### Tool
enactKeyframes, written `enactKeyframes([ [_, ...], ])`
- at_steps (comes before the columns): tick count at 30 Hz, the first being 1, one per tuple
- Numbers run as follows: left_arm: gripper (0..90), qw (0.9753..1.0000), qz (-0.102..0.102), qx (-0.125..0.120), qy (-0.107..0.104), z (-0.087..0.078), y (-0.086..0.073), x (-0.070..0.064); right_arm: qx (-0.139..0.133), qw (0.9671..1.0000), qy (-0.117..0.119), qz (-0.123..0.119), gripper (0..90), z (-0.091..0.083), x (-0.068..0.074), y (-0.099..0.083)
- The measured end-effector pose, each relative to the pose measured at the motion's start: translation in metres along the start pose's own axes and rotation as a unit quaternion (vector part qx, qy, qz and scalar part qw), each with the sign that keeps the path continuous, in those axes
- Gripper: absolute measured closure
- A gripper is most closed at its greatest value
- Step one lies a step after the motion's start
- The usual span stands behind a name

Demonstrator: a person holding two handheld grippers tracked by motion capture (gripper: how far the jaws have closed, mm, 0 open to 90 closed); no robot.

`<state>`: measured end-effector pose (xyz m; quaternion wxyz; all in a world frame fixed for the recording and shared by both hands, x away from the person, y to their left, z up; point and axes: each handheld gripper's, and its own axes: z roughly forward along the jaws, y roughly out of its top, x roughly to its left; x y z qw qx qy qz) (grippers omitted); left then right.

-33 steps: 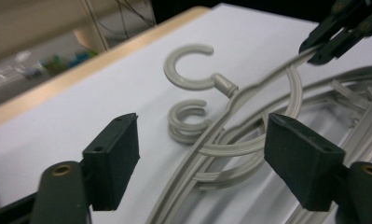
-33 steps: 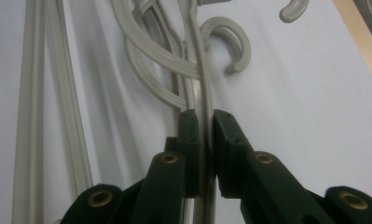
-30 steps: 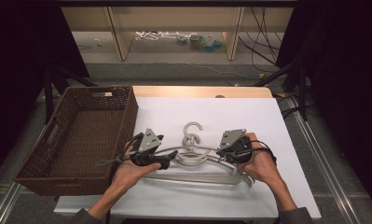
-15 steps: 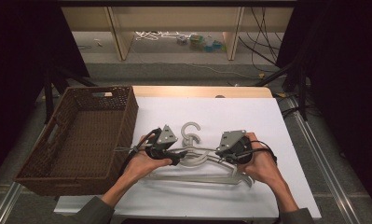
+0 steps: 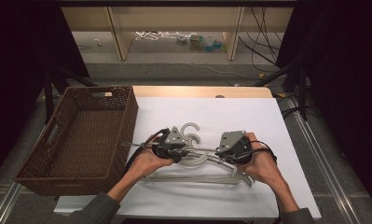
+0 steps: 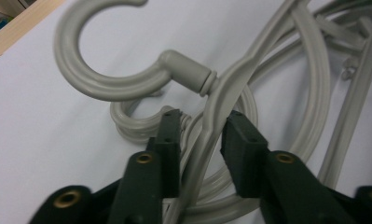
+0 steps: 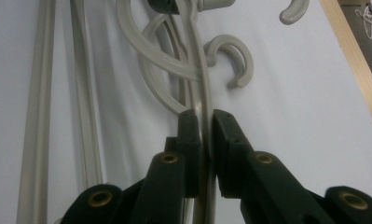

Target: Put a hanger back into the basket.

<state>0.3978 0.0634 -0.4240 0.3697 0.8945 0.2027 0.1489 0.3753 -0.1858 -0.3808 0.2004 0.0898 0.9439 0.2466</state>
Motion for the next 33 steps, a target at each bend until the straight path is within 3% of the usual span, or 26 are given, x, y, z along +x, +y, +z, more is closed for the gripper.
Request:
enactKeyframes([
  [3,71.9,0.9997,0.025,0.004,0.002,-0.001,0.0,0.0,-0.001,0.9999,0.009,0.009,82.5,-0.001,0.002,0.001],
  [6,73.9,0.9991,0.041,0.002,0.009,-0.004,0.002,-0.002,-0.011,0.9999,-0.005,0.0,82.4,-0.001,0.001,0.0],
  [7,74.4,0.9984,0.055,0.003,0.011,-0.007,0.004,-0.003,-0.014,0.9999,-0.007,-0.002,82.2,-0.002,0.0,0.0],
  [9,75.0,0.9983,0.056,0.003,0.014,-0.008,0.004,-0.004,-0.015,0.9999,-0.005,0.002,81.7,-0.003,0.0,-0.001],
  [12,76.6,0.997,0.074,0.003,0.021,-0.013,0.008,-0.007,-0.023,0.9994,-0.014,0.022,79.0,-0.004,0.0,-0.001],
  [14,79.1,0.9965,0.083,0.0,0.013,-0.018,0.011,-0.01,-0.039,0.9969,-0.023,0.064,69.7,-0.007,-0.002,-0.001],
  [17,81.8,0.9959,0.089,0.002,0.019,-0.023,0.015,-0.013,-0.046,0.9945,-0.036,0.087,59.7,-0.014,-0.006,-0.002],
  [19,81.9,0.9966,0.08,0.002,0.023,-0.025,0.015,-0.01,-0.075,0.9873,-0.051,0.131,48.3,-0.024,-0.009,-0.004],
  [20,81.9,0.9966,0.08,0.002,0.023,-0.025,0.015,-0.01,-0.075,0.9873,-0.051,0.131,48.3,-0.024,-0.009,-0.004],
  [22,81.9,0.9979,0.059,-0.003,0.025,-0.029,0.013,-0.004,-0.093,0.9815,-0.071,0.152,40.2,-0.03,-0.01,-0.005],
  [24,81.9,0.9986,0.045,-0.009,0.027,-0.032,0.012,0.001,-0.116,0.9731,-0.091,0.177,35.4,-0.037,-0.011,-0.007],
  [25,81.9,0.9988,0.036,-0.012,0.029,-0.036,0.012,0.004,-0.142,0.9634,-0.094,0.207,31.7,-0.045,-0.011,-0.01],
  [26,81.9,0.999,0.031,-0.015,0.029,-0.037,0.011,0.006,-0.142,0.9634,-0.094,0.207,31.7,-0.045,-0.011,-0.01],
  [28,81.9,0.9992,0.013,-0.025,0.03,-0.042,0.011,0.01,-0.168,0.953,-0.099,0.232,28.8,-0.052,-0.009,-0.016],
  [31,81.9,0.9987,-0.012,-0.04,0.029,-0.053,0.01,0.018,-0.192,0.9438,-0.103,0.248,26.1,-0.058,-0.007,-0.027],
  [32,81.9,0.9985,-0.013,-0.042,0.031,-0.055,0.01,0.019,-0.202,0.9365,-0.108,0.265,23.9,-0.059,-0.006,-0.034],
  [33,81.9,0.9982,-0.019,-0.047,0.031,-0.058,0.011,0.02,-0.209,0.9335,-0.11,0.27,23.6,-0.058,-0.006,-0.036],
])
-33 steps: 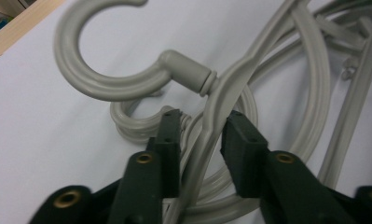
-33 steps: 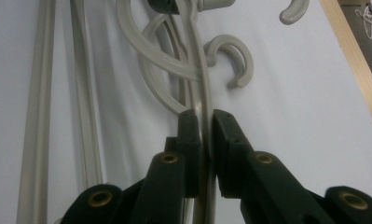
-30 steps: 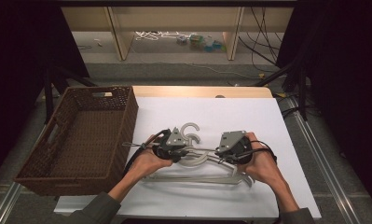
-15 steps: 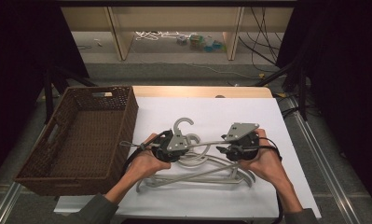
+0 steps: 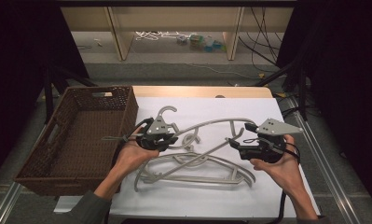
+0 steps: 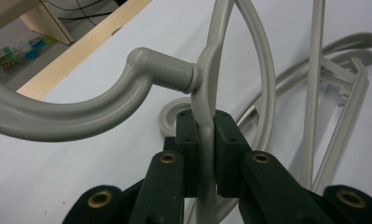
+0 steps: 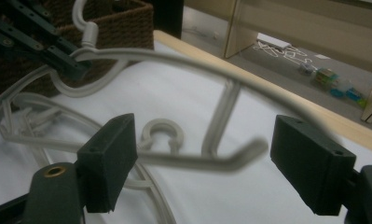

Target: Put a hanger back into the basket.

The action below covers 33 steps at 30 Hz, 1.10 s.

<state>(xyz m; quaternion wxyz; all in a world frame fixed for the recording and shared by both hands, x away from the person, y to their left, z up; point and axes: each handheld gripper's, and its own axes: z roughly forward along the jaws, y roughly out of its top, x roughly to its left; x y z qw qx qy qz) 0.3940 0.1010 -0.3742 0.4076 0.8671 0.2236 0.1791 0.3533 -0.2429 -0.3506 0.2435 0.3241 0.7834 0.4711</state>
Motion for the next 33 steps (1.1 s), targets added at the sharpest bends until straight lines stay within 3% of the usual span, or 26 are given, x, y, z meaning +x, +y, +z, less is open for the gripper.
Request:
enactKeyframes([
  [2,81.9,0.9999,-0.01,-0.007,0.002,-0.005,0.001,0.002,-0.008,0.9997,-0.005,0.022,23.9,0.001,0.0,-0.011],
  [9,81.9,0.9987,-0.039,-0.034,0.005,-0.022,0.001,0.014,-0.035,0.9989,-0.008,0.031,22.7,0.004,0.003,-0.022],
  [10,81.9,0.9974,-0.054,-0.048,0.004,-0.029,0.001,0.019,-0.024,0.9992,-0.008,0.03,21.5,0.004,0.004,-0.026],
  [12,81.9,0.9961,-0.065,-0.06,0.005,-0.034,0.002,0.021,-0.026,0.9991,-0.008,0.032,21.1,0.007,0.005,-0.031],
  [14,81.9,0.9954,-0.067,-0.068,0.013,-0.044,0.005,0.023,-0.022,0.9992,-0.004,0.034,20.4,0.008,0.005,-0.036],
  [18,81.8,0.9935,-0.076,-0.085,0.01,-0.061,0.009,0.026,-0.022,0.999,-0.004,0.038,20.4,0.01,0.007,-0.043],
  [22,81.9,0.992,-0.09,-0.089,0.003,-0.074,0.016,0.031,-0.035,0.9985,-0.003,0.043,19.9,0.012,0.009,-0.05],
  [25,81.9,0.9922,-0.089,-0.088,-0.005,-0.085,0.024,0.034,-0.027,0.9985,-0.004,0.048,19.8,0.01,0.011,-0.051],
  [28,81.9,0.9911,-0.094,-0.093,-0.015,-0.099,0.032,0.043,-0.038,0.9982,-0.008,0.045,20.0,0.01,0.013,-0.053],
  [31,81.9,0.9916,-0.093,-0.09,-0.006,-0.116,0.038,0.054,-0.034,0.9982,-0.007,0.048,19.9,0.011,0.013,-0.056],
  [33,81.9,0.9929,-0.086,-0.081,0.014,-0.128,0.041,0.062,-0.03,0.9981,-0.005,0.054,19.9,0.012,0.013,-0.058],
])
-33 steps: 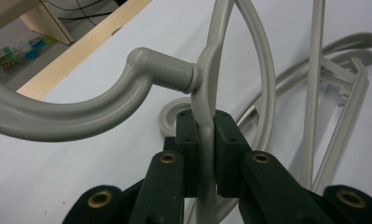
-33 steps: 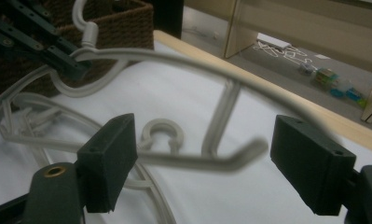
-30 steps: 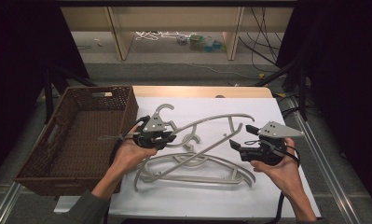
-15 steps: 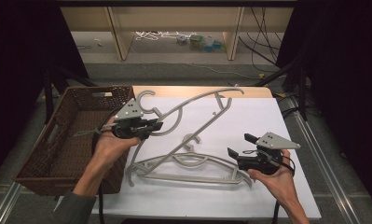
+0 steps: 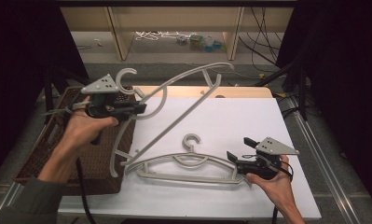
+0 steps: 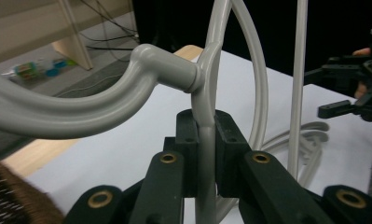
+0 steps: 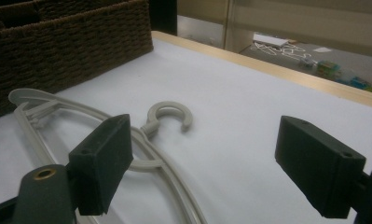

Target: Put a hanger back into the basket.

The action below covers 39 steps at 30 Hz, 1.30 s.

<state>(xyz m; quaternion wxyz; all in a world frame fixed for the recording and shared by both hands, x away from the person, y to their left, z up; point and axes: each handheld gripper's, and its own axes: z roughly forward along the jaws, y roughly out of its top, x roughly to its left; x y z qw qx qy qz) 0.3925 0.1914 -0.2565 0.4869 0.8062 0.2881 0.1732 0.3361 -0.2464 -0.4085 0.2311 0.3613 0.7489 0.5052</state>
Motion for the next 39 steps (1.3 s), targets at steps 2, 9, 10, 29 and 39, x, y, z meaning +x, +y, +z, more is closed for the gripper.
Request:
enactKeyframes([
  [2,81.9,0.9999,0.003,0.006,0.013,-0.008,0.002,0.007,-0.003,1.0,-0.004,-0.006,20.1,0.0,-0.001,-0.001],
  [9,81.9,0.9981,-0.014,0.015,0.058,-0.029,-0.004,0.041,0.003,1.0,-0.001,-0.003,20.5,0.001,0.001,-0.002],
  [10,81.9,0.9975,-0.02,0.016,0.066,-0.032,-0.007,0.046,0.003,1.0,-0.001,-0.004,20.5,0.001,0.001,-0.002],
  [29,81.9,0.9764,-0.019,0.105,0.188,-0.055,-0.078,0.122,0.003,1.0,-0.001,-0.007,20.4,0.003,-0.001,-0.004],
  [39,81.9,0.9667,-0.024,0.129,0.22,-0.064,-0.105,0.14,0.009,1.0,-0.002,-0.003,20.8,0.002,-0.001,-0.004],
])
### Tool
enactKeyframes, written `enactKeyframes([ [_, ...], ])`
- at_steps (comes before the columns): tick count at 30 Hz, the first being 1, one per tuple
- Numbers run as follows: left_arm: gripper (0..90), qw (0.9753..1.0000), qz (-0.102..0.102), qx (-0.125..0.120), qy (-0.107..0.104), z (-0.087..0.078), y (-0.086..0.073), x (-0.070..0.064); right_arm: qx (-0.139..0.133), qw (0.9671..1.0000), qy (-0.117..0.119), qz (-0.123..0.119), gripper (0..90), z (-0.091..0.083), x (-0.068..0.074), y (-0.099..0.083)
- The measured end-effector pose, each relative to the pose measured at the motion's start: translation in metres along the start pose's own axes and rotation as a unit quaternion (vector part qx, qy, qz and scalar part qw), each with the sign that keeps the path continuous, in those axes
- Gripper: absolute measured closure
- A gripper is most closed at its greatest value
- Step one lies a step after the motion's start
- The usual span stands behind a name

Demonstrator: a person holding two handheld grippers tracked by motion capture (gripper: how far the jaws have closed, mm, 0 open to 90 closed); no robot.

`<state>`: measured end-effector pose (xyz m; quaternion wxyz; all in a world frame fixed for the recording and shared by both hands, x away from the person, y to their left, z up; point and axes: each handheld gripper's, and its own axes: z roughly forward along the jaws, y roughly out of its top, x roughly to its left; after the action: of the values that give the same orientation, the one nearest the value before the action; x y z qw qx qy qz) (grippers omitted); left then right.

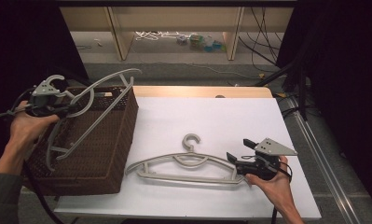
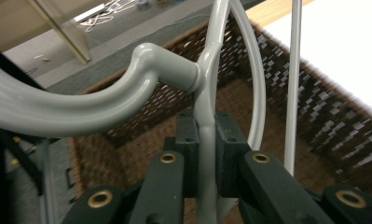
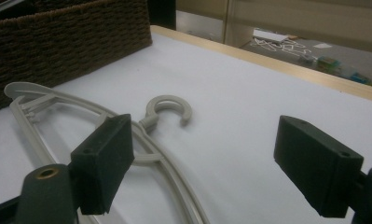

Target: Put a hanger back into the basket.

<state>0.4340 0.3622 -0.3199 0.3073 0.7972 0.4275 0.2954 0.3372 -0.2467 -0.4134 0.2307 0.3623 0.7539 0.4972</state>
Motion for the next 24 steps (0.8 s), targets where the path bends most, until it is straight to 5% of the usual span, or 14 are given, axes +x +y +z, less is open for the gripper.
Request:
enactKeyframes([
  [6,81.9,0.9995,-0.001,0.023,0.021,0.006,-0.017,0.008,-0.004,1.0,-0.003,0.0,20.8,0.0,-0.001,0.0],
  [24,81.9,0.9967,-0.022,0.072,0.031,0.023,-0.048,0.021,0.004,1.0,0.002,0.003,20.4,0.001,-0.001,0.0],
])
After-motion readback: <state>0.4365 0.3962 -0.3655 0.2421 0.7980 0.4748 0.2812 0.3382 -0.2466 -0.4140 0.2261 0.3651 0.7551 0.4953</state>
